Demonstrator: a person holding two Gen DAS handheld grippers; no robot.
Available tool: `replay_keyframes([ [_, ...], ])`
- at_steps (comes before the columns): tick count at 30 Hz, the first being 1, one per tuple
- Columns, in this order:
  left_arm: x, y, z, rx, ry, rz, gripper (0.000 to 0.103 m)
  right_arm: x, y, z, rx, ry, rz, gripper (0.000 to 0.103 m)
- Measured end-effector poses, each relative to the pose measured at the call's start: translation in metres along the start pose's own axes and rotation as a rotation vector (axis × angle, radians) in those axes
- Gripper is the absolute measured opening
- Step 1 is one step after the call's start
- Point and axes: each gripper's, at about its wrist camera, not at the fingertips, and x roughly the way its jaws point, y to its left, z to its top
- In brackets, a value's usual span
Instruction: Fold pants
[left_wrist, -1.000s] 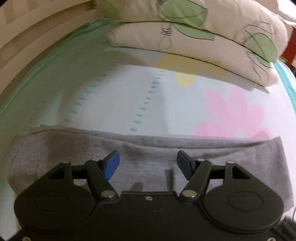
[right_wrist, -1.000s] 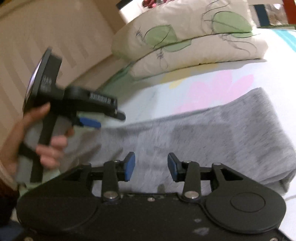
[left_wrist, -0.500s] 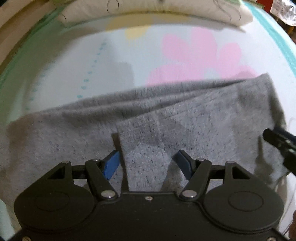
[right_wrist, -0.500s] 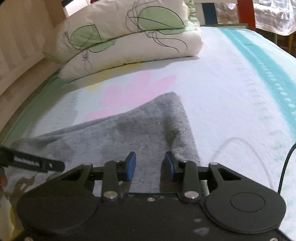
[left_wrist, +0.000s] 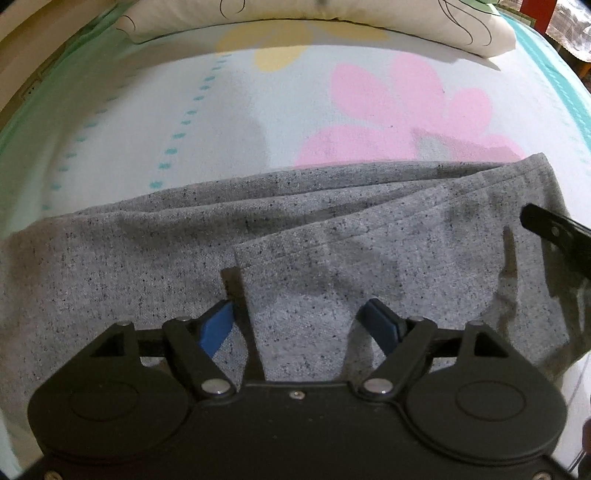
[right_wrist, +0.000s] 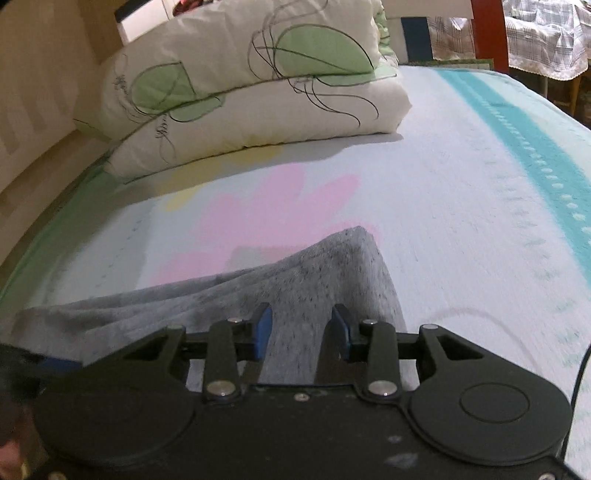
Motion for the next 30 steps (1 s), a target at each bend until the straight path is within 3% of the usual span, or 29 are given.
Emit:
replay_keyframes([
  [3,0.001,0.002,0.000,-0.005,0.001,-0.004,0.085,0.010,-0.002,0.003,-0.021,0.009,-0.053,0.037],
  [7,0.002,0.004,0.001,-0.006,-0.010,-0.015,0.086,0.013,-0.010,0.002,-0.030,0.014,-0.059,0.028],
  [11,-0.013,0.014,0.003,-0.002,-0.030,-0.061,0.072,-0.006,-0.013,0.004,0.016,0.004,0.007,0.036],
  [13,-0.029,0.028,0.004,-0.014,-0.066,-0.061,0.072,-0.023,-0.016,0.004,0.052,-0.028,0.058,0.040],
  [16,-0.054,0.064,0.004,-0.071,-0.106,-0.070,0.073,-0.045,-0.013,0.005,0.042,-0.053,0.099,0.042],
  [19,-0.075,0.118,-0.006,-0.172,-0.109,-0.128,0.076,-0.062,-0.004,0.003,0.000,-0.064,0.122,0.042],
  [25,-0.099,0.247,-0.067,-0.456,-0.113,-0.177,0.081,-0.076,0.016,0.000,-0.053,-0.071,0.144,0.042],
  [30,-0.091,0.308,-0.125,-0.613,-0.078,-0.203,0.081,-0.073,0.032,-0.001,-0.082,-0.055,0.154,0.042],
])
